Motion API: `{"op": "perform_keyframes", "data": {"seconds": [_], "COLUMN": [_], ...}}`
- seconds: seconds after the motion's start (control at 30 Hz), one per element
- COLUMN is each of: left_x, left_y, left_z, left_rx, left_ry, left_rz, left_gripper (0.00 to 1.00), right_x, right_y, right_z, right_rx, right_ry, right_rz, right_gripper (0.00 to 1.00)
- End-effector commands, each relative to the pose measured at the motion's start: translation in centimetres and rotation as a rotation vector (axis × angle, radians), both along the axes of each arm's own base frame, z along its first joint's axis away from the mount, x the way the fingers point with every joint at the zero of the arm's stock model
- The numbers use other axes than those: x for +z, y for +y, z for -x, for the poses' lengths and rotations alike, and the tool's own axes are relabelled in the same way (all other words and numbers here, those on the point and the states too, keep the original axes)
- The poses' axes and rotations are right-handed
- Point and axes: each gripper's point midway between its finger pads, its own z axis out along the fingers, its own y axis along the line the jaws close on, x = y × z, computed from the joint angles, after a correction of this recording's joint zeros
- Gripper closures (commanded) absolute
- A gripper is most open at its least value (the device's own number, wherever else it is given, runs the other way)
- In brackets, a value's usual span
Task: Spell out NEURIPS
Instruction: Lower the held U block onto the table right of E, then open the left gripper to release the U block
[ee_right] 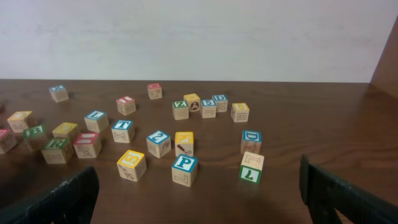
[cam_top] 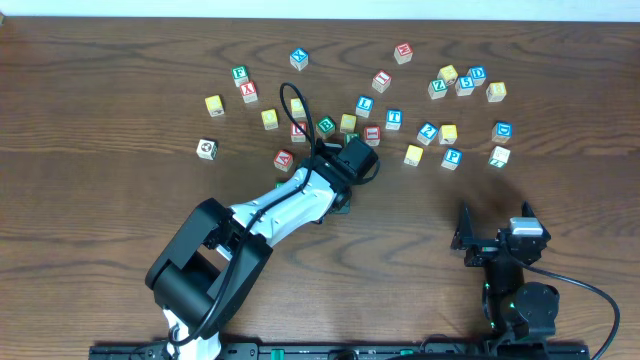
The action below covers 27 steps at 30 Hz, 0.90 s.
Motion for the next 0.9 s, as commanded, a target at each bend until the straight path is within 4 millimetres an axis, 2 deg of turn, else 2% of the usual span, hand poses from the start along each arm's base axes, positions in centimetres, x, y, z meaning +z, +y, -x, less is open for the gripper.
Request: {"op": "perform_keyframes", "data": {"seconds": [0.0,0.17,0.37,0.6,0.67,0.87], "left_x": [1.2,3.2,6.6,12.9,15.5,19.6], "left_y": [0.3,0.0,0.2,1.1,2.0,3.6], "left_z": [0.0,-0.2,-0.1,1.0,1.9,3.9], "left_rx": [0.000,-0.018,-0.025,-0.078,-0.077,-0.075], "left_ry": [-0.024,-0.060,-0.111,-0.205,-0.245,-0.310], "left_rz": [0.008,0.035,0.075,0.131,0.162,0.216], "left_gripper": [0.59,0.59,0.59,0.53,0.49,0.44], "right_x": [-0.1,-0.1,-0.1,-0.1,-0.1,-0.1], "right_y": [-0.1,-0.1,-0.1,-0.1,-0.1,-0.1], "right_z": [0.0,0.0,0.0,0.0,0.0,0.0], "right_rx": [-0.004,-0.004,-0.004,-0.004,-0.004,-0.004], "right_ry": [0.004,0.004,0.004,0.004,0.004,0.004], "right_rz": [0.008,0.008,0.008,0.008,0.008,0.008], "right_gripper": [0.01,0.01,0.01,0.01,0.01,0.01]}}
